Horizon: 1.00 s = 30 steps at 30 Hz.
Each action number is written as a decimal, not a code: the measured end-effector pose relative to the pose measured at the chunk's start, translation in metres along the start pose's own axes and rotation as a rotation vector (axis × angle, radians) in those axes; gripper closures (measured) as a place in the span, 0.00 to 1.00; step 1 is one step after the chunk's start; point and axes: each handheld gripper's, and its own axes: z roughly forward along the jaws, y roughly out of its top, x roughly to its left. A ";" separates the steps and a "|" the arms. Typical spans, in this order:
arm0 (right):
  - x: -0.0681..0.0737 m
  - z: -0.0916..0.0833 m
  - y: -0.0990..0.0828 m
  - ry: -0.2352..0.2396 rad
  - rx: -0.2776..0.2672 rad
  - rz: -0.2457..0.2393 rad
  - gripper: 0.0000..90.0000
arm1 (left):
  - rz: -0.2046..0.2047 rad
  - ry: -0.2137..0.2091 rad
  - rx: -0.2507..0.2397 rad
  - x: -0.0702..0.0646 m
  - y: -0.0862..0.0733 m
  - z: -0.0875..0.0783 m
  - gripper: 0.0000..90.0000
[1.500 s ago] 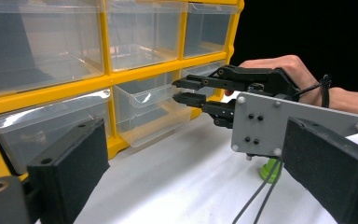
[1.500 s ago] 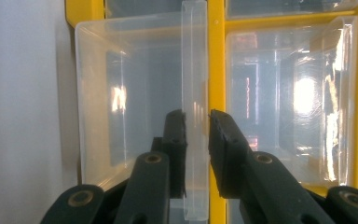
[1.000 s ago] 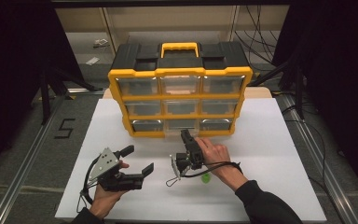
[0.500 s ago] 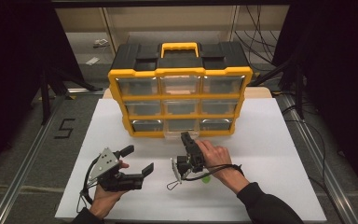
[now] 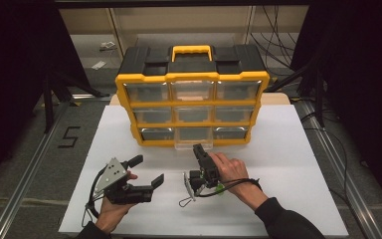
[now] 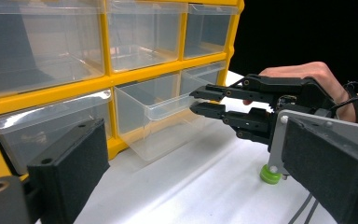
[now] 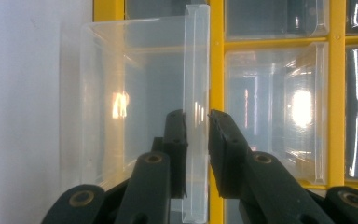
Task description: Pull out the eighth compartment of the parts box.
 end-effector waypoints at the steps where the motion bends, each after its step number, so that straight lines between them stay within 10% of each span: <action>1: 0.000 0.000 0.000 0.000 0.000 0.000 0.87 | -0.001 0.000 -0.001 0.000 0.000 0.000 0.08; 30: 0.000 -0.009 0.001 0.045 -0.007 0.028 0.78 | 0.008 0.002 -0.002 0.000 0.001 -0.001 0.08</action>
